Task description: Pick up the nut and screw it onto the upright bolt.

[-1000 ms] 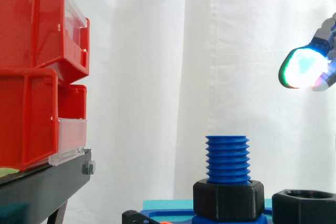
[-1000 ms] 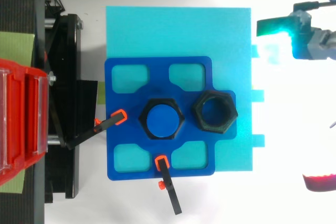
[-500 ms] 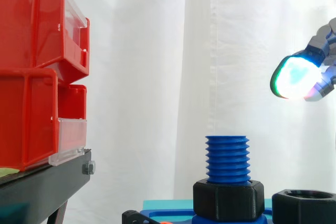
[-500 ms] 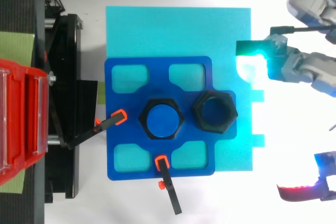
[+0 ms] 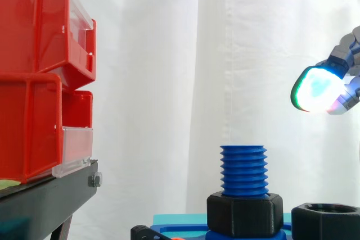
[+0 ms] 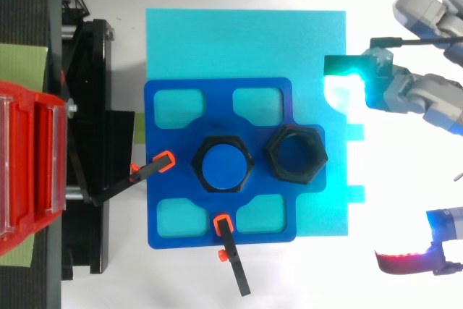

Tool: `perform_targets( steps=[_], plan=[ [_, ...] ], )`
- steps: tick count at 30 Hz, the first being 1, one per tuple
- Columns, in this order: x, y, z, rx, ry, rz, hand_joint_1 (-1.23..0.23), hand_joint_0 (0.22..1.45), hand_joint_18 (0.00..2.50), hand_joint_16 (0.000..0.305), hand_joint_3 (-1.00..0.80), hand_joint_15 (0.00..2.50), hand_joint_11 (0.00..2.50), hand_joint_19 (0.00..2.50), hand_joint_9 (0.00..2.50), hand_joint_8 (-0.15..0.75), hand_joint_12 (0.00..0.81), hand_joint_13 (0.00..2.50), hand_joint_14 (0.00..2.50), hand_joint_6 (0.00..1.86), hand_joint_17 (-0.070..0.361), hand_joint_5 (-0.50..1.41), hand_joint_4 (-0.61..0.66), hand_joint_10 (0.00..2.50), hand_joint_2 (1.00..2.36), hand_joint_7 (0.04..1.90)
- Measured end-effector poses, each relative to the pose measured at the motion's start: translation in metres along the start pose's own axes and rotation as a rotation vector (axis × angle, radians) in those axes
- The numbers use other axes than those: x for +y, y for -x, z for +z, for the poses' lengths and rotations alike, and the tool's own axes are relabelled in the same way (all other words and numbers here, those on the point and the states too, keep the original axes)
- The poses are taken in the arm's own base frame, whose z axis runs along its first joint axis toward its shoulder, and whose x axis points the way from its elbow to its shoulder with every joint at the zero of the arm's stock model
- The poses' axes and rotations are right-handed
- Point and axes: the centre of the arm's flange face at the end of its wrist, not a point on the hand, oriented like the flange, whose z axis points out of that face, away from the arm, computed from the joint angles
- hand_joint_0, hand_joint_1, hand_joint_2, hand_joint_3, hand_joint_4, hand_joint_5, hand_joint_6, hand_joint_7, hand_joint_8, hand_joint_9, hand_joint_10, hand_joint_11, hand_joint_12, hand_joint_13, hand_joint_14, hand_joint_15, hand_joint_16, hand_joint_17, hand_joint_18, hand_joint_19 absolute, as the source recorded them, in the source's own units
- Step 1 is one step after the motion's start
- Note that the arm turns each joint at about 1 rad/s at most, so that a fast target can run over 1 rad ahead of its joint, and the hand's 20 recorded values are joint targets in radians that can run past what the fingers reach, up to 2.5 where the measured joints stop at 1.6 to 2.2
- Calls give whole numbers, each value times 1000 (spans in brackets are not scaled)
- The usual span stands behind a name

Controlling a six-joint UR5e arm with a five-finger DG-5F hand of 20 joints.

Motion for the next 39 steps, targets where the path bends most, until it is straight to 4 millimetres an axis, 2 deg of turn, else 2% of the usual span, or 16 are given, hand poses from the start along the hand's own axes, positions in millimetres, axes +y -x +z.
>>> perform_targets(
  steps=[13, 20, 30, 39],
  plan=[
    [6, -2, -4, -1, -15, -7, -605, 449, 0, 43, -500, 0, 0, 0, 394, 304, 355, 199, 0, 502, 96, -221, 274, 0, 1000, 760],
    [6, -15, -4, 9, -47, 1, -604, 463, 0, 40, -500, 0, 0, 0, 415, 299, 341, 221, 0, 502, 90, -214, 277, 0, 1000, 766],
    [4, -19, -4, 7, -72, 3, -599, 472, 0, 39, -500, 0, 0, 0, 424, 298, 335, 228, 0, 502, 88, -210, 277, 0, 1000, 770],
    [6, -49, 3, 8, -81, -15, -595, 476, 0, 39, -500, 0, 0, 0, 431, 299, 333, 235, 0, 502, 87, -208, 280, 0, 1000, 780]
  ],
)
